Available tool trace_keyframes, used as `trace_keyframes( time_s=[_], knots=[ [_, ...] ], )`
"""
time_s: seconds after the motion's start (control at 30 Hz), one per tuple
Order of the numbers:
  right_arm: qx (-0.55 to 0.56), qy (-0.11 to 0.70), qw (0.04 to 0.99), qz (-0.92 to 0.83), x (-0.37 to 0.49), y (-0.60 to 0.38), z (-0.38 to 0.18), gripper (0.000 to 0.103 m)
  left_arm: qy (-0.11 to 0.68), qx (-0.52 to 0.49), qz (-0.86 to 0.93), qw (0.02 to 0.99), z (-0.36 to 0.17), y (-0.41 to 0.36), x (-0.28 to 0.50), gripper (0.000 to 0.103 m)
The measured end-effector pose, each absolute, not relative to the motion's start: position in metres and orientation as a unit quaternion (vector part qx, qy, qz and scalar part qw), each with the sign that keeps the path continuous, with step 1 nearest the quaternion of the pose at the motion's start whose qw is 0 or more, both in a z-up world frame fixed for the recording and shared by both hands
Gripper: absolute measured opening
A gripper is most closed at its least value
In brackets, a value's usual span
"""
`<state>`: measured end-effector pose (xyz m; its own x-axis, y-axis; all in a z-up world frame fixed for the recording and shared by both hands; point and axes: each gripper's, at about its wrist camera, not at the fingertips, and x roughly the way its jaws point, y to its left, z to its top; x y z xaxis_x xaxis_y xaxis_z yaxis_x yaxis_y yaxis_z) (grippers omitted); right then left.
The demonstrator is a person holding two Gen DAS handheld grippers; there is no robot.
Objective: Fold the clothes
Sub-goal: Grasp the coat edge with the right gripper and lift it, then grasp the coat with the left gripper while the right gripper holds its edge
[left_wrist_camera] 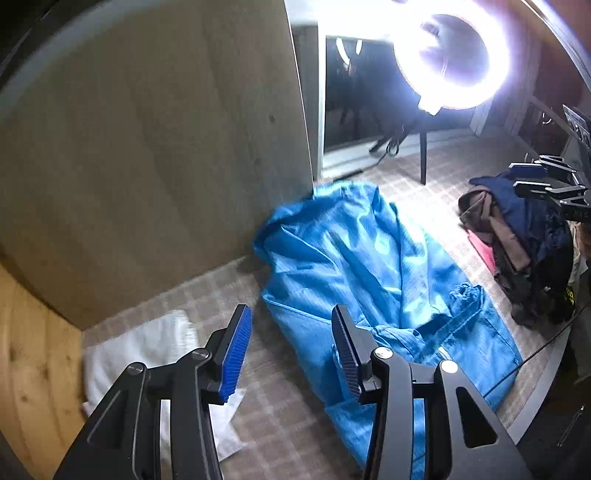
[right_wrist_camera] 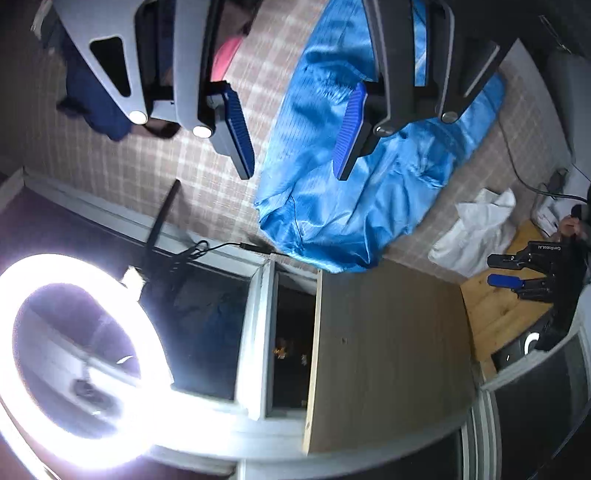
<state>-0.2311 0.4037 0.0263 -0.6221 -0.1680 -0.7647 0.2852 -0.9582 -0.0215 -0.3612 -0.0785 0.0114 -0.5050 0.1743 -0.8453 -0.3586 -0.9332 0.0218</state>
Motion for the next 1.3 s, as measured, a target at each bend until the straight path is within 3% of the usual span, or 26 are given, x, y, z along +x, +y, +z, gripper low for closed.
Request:
trace_keyframes(
  time_s=[0.23,0.6,0.63,0.67,0.7,0.9,1.23,1.3],
  knots=[
    [0.451,0.116,0.163,-0.87,-0.323,0.356,-0.039,0.052,0.08,-0.523,0.831,0.172,-0.055,-0.076,-0.427,0.043],
    [0.457,0.199,0.214,-0.84,-0.444,0.288,-0.118,0.052,0.037,-0.554,0.813,0.175,-0.119,-0.095,-0.494,0.043],
    [0.457,0.181,0.223,-0.842,-0.446,0.292,-0.119,0.044,0.035,-0.554,0.813,0.174,-0.121,-0.097,-0.497,0.043],
    [0.457,0.164,0.233,-0.843,-0.449,0.295,-0.12,0.028,0.036,-0.554,0.814,0.173,-0.121,-0.097,-0.498,0.043],
    [0.457,0.147,0.241,-0.844,-0.45,0.298,-0.12,0.0,0.037,-0.554,0.814,0.172,-0.121,-0.098,-0.499,0.043],
    [0.423,0.093,0.257,-0.864,-0.425,0.32,-0.074,0.002,0.05,-0.545,0.818,0.18,-0.112,-0.09,-0.499,0.043],
    [0.369,0.086,0.27,-0.885,-0.38,0.331,-0.001,0.002,0.074,-0.503,0.831,0.224,-0.061,-0.042,-0.476,0.043],
    [0.363,0.088,0.268,-0.888,-0.378,0.331,0.006,0.002,0.088,-0.493,0.834,0.231,-0.053,-0.036,-0.474,0.048]
  ],
)
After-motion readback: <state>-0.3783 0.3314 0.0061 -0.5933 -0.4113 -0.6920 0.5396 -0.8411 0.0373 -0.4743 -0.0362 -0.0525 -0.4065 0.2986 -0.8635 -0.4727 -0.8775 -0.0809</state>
